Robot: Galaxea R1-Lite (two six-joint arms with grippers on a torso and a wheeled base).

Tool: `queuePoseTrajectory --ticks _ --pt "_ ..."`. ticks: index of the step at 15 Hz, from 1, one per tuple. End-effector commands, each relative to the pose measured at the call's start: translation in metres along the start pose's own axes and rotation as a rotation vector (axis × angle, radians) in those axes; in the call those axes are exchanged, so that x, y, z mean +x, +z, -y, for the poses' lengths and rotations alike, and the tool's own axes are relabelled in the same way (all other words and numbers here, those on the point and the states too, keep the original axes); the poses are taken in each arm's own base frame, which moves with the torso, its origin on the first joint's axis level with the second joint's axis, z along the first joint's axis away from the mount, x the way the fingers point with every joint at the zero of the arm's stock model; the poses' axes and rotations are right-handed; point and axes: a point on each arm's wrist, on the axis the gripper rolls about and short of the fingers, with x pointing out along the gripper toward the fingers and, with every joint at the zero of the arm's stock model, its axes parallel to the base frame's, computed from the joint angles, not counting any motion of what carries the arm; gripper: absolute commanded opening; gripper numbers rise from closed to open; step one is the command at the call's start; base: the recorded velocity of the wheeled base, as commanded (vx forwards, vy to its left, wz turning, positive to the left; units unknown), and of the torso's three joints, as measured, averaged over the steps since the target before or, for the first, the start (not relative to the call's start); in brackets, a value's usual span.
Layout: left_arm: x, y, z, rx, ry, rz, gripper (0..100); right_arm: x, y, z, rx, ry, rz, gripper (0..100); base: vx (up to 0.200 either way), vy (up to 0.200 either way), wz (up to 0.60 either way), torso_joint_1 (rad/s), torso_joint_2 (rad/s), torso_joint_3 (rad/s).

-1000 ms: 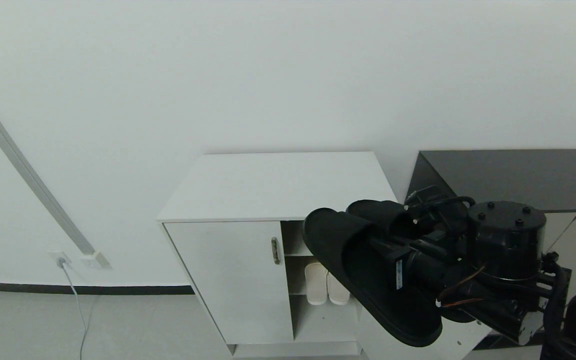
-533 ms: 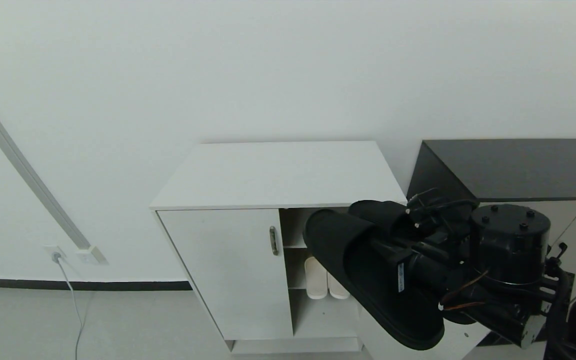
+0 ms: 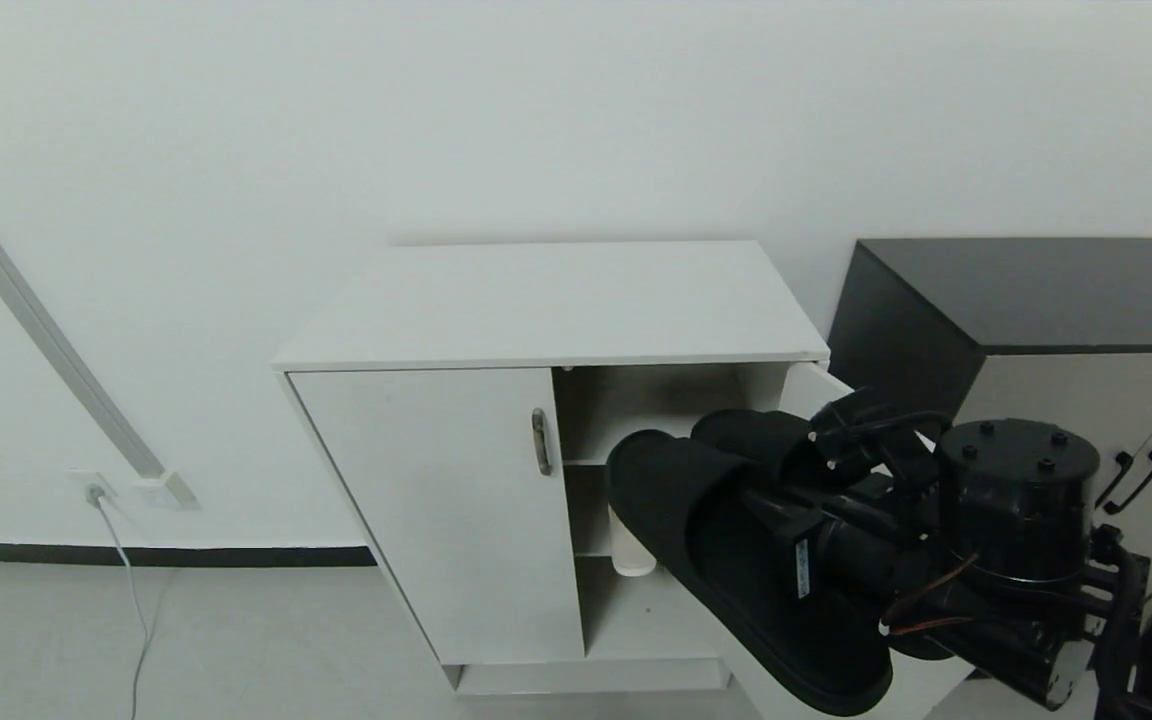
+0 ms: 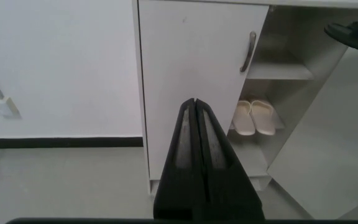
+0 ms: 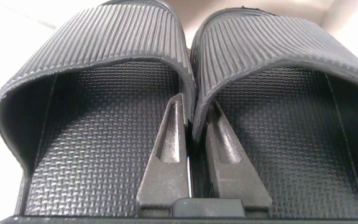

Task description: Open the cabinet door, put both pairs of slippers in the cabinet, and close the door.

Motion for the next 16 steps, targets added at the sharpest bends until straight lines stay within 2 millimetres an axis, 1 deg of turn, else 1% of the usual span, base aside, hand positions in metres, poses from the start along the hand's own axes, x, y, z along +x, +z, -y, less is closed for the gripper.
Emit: queuePoseTrajectory --ticks 1,9,16 --pt "0.0001 0.0 0.0 -0.001 -0.001 -0.001 0 -0.0001 -0.0002 -0.0001 0.0 0.001 0.0 0 0.0 0.0 0.0 -0.222 0.55 0.325" --pt "0.0001 0.0001 0.0 -0.001 0.001 -0.001 0 0.0005 -0.0026 -0.0001 -0.002 0.0 -0.009 0 0.0 0.0 0.0 -0.188 0.51 0.321" --pt "0.0001 0.0001 0.0 -0.001 0.001 -0.001 0 0.0009 -0.0037 -0.0002 -0.003 0.0 -0.014 0 0.0 0.0 0.0 -0.133 0.47 0.332"
